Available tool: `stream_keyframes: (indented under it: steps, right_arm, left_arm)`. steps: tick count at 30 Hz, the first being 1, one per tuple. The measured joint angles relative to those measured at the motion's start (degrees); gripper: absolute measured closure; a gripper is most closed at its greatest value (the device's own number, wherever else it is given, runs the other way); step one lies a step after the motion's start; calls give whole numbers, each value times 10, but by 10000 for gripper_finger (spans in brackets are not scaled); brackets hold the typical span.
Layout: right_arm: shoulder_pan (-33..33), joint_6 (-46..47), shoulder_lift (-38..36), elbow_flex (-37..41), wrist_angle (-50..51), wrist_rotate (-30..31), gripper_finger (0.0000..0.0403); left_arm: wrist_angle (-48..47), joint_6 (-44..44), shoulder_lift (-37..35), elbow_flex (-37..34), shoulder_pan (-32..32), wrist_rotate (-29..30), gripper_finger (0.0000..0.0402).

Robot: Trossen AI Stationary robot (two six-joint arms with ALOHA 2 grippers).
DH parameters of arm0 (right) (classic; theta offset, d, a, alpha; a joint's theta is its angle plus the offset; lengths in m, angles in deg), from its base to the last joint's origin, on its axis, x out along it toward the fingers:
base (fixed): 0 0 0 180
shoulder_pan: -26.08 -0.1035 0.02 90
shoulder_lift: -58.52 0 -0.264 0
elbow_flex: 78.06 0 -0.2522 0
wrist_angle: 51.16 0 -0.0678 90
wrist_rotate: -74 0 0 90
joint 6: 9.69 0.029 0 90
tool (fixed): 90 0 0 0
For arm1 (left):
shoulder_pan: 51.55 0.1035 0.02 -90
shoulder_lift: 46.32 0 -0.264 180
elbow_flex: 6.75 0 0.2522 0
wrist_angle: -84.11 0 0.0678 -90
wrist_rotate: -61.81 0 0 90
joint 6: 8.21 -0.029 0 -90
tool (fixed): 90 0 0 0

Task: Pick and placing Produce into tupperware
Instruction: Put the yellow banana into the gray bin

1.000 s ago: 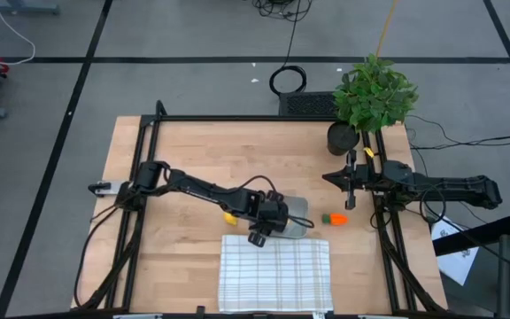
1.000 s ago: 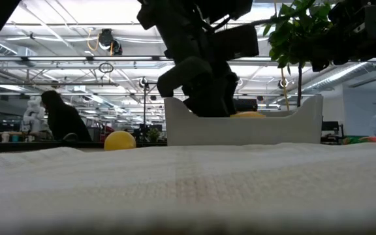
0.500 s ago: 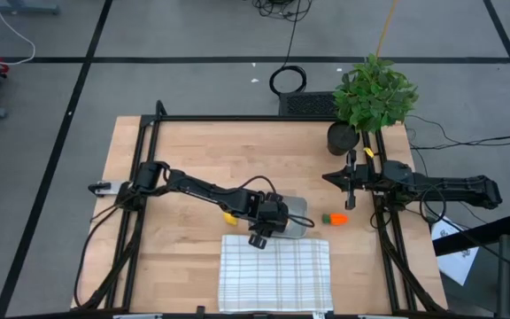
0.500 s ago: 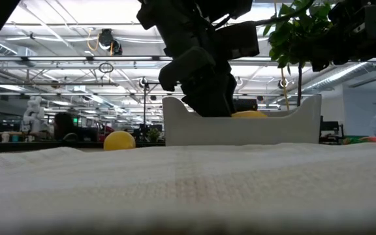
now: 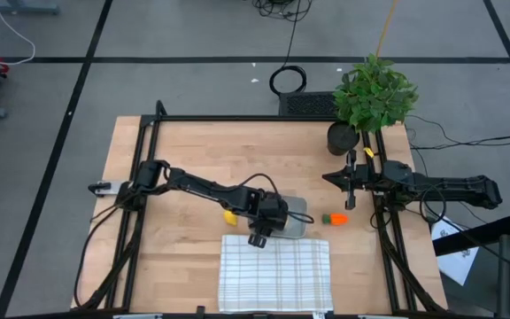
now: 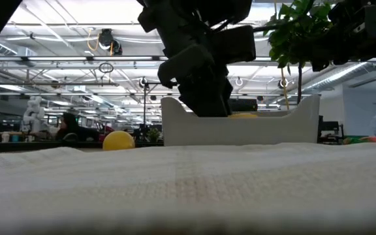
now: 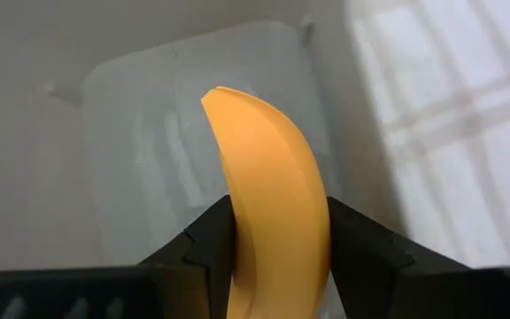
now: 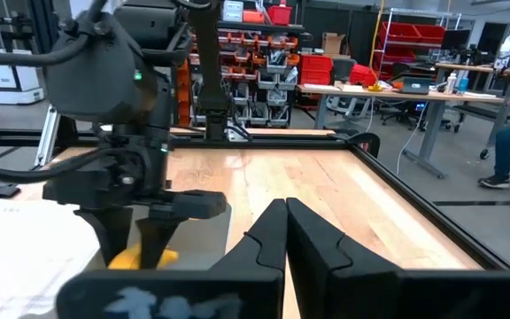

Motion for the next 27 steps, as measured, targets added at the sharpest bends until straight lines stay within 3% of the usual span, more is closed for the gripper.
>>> stream_keyframes:
  steps: [10,27]
  right_arm:
    - [0,-5,0,0,-1,0,403]
    - [0,-15,0,0,-1,0,403]
  left_arm:
    - [-83,33,0,45,22,-3,252]
    - [-86,45,-1,47,22,-21,252]
